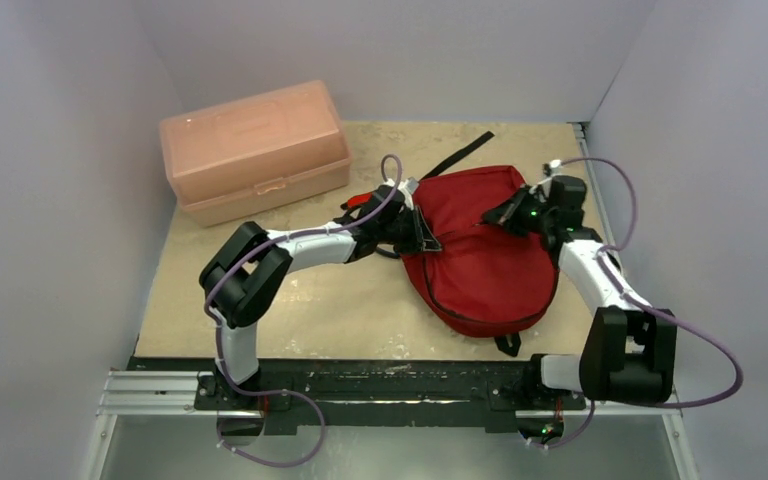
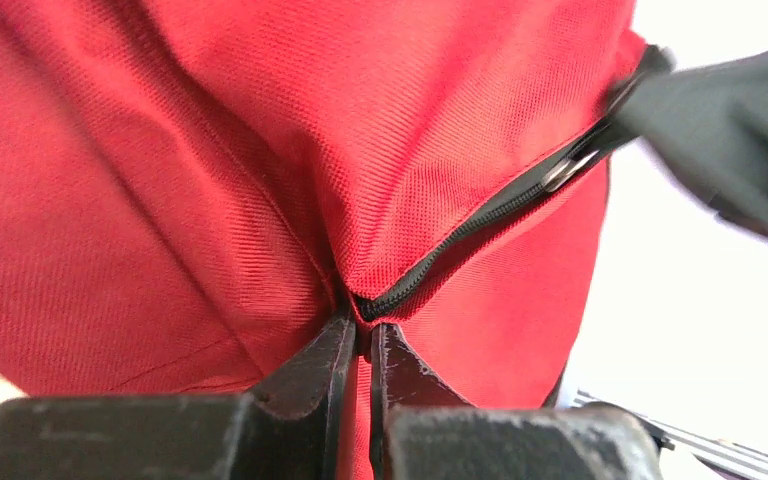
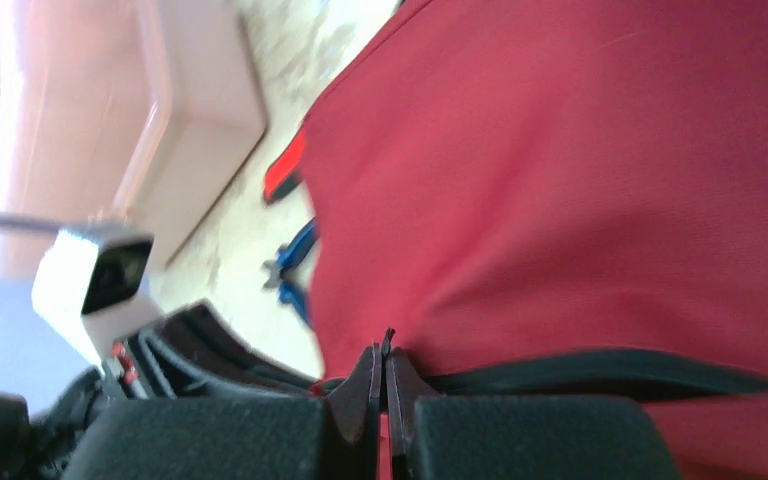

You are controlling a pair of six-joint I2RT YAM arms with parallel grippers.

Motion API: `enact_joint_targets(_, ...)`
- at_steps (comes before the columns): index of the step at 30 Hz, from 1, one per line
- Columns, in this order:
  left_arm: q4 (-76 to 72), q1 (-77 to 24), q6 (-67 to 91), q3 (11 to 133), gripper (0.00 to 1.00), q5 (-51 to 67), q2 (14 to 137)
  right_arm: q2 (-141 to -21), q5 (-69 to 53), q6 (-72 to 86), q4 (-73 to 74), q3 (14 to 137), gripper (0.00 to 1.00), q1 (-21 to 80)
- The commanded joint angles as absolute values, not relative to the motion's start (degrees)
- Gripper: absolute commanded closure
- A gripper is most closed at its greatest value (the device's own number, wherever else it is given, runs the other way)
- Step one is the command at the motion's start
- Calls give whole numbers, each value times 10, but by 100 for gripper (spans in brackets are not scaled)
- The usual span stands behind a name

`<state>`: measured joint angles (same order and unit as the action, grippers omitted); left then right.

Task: Pack the student bag
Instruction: Zip the student bag at the center of the board.

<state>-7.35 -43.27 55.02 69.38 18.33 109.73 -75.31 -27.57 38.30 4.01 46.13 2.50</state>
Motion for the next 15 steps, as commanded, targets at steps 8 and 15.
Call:
enact_joint_targets(8, -60, -425, 534, 652, 100, 148, 1080, -757, -228, 233, 118, 528, 100, -258)
enact_joint_targets(15, -22, -425, 531, 690, 94, 184, 1068, -723, -165, 190, 191, 550, 64, -256)
